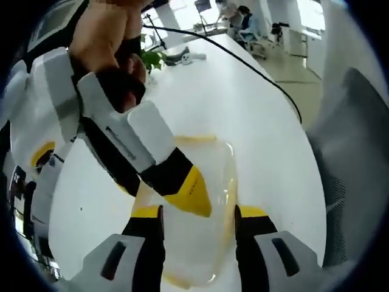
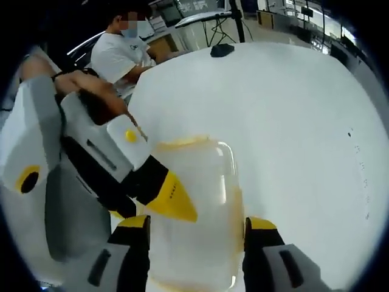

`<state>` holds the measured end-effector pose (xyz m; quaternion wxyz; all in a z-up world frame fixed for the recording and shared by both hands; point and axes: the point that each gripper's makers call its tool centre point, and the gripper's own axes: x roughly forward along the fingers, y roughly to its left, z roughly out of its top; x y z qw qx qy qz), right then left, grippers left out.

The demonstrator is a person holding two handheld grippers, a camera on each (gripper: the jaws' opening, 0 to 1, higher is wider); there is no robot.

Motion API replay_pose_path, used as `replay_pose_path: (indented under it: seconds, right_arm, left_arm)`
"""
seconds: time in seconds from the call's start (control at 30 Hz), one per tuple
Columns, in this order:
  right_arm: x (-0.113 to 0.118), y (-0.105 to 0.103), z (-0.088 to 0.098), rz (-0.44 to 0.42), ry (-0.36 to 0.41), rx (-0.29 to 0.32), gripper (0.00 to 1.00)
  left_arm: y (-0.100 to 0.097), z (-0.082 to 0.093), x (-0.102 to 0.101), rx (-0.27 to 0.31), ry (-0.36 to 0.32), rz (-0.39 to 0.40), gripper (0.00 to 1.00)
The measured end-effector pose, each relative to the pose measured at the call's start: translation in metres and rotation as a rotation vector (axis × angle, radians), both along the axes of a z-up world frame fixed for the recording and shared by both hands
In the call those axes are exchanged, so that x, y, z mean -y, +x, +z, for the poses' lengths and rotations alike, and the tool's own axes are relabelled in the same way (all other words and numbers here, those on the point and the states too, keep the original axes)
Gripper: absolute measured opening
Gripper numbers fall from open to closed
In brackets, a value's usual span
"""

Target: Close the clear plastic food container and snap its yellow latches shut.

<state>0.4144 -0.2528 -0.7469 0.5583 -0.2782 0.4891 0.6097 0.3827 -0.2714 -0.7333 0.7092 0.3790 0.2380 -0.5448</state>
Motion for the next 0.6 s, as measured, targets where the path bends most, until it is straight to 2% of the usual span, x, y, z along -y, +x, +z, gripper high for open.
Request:
replay_pose_path:
  seconds: [0.1,0.13,0.27,0.33,0.37,0.43,0.47,0.53,0.57,0.6]
  right_arm:
    - [0.000,0.001,0.003,-0.004,0.028,0.025,0.62]
    - [0.001,0.001,0.003,-0.006,0.031,0.031,0.62]
    - [0.009,0.001,0.008,0.008,0.042,0.072,0.58]
    - [0.011,0.005,0.013,-0.009,0.077,0.099,0.58]
    - [0.009,0.003,0.019,-0.053,0.116,0.076,0.59]
    - [0.013,-0.002,0.022,-0.086,0.122,0.060,0.59]
    - [0.014,-0.001,0.023,-0.067,0.137,0.091,0.60]
    - [0.019,-0.007,0.024,-0.048,0.124,0.114,0.60]
    - [0.021,-0.008,0.024,-0.044,0.118,0.124,0.62]
    - [0.024,-0.005,0.024,-0.040,0.115,0.160,0.63]
  left_arm:
    - [-0.001,0.004,0.003,-0.080,-0.073,0.057,0.44]
    - [-0.002,0.005,0.002,-0.095,-0.077,0.064,0.44]
    - [-0.001,0.004,-0.005,-0.049,-0.019,0.023,0.41]
    - [0.000,0.008,-0.004,-0.048,-0.031,0.031,0.42]
    - [0.001,0.010,-0.004,-0.053,-0.037,0.038,0.43]
    - [0.003,0.012,-0.006,-0.056,-0.039,0.044,0.45]
    - [0.004,0.013,-0.008,-0.061,-0.042,0.045,0.45]
    - [0.007,0.015,-0.011,-0.092,-0.058,0.070,0.46]
    - [0.006,0.016,-0.011,-0.129,-0.079,0.096,0.45]
    - [0.009,0.020,-0.012,-0.164,-0.109,0.124,0.46]
